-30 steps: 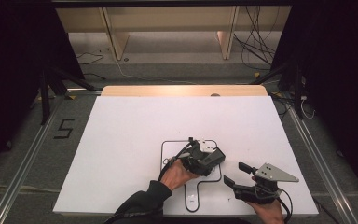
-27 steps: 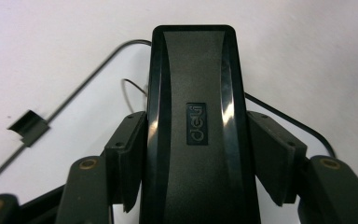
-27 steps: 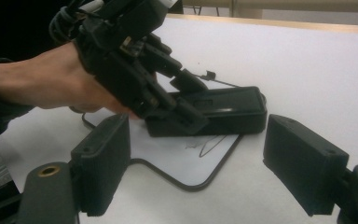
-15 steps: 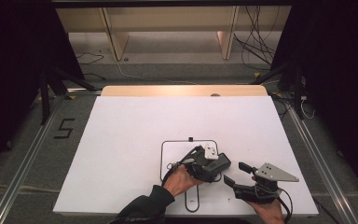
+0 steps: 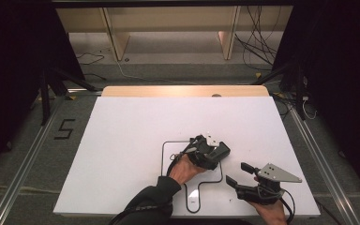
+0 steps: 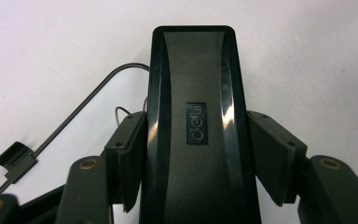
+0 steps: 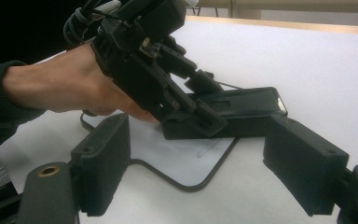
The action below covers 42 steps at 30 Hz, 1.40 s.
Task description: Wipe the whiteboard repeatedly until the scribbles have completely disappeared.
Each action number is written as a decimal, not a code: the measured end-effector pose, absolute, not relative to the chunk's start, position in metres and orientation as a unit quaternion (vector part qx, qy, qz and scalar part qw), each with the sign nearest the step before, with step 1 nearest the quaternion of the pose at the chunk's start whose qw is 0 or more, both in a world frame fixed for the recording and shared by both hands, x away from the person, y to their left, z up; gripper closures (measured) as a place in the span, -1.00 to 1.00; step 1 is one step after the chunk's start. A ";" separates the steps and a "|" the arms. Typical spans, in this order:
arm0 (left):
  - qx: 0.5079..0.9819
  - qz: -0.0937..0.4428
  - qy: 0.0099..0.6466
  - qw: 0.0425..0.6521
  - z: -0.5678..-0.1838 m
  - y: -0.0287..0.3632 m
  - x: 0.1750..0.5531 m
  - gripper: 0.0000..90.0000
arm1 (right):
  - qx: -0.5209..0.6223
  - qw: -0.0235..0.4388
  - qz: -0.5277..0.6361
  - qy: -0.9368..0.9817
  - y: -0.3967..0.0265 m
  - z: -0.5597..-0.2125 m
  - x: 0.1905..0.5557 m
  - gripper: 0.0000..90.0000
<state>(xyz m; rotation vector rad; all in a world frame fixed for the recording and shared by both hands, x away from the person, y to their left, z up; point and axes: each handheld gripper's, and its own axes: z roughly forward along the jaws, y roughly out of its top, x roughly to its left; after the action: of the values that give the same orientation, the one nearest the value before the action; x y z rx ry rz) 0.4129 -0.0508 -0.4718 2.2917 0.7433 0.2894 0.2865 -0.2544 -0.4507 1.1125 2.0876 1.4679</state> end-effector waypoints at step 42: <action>0.887 0.104 0.284 0.349 -0.472 -0.048 0.405 -0.10 | 0.393 0.179 0.520 0.737 -0.255 -0.450 0.286 -0.47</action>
<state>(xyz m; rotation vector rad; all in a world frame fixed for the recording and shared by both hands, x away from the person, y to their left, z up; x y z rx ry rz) 0.4045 -0.0477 -0.4716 2.2982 0.7373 0.2697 0.2864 -0.2547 -0.4503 1.1109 2.0838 1.4686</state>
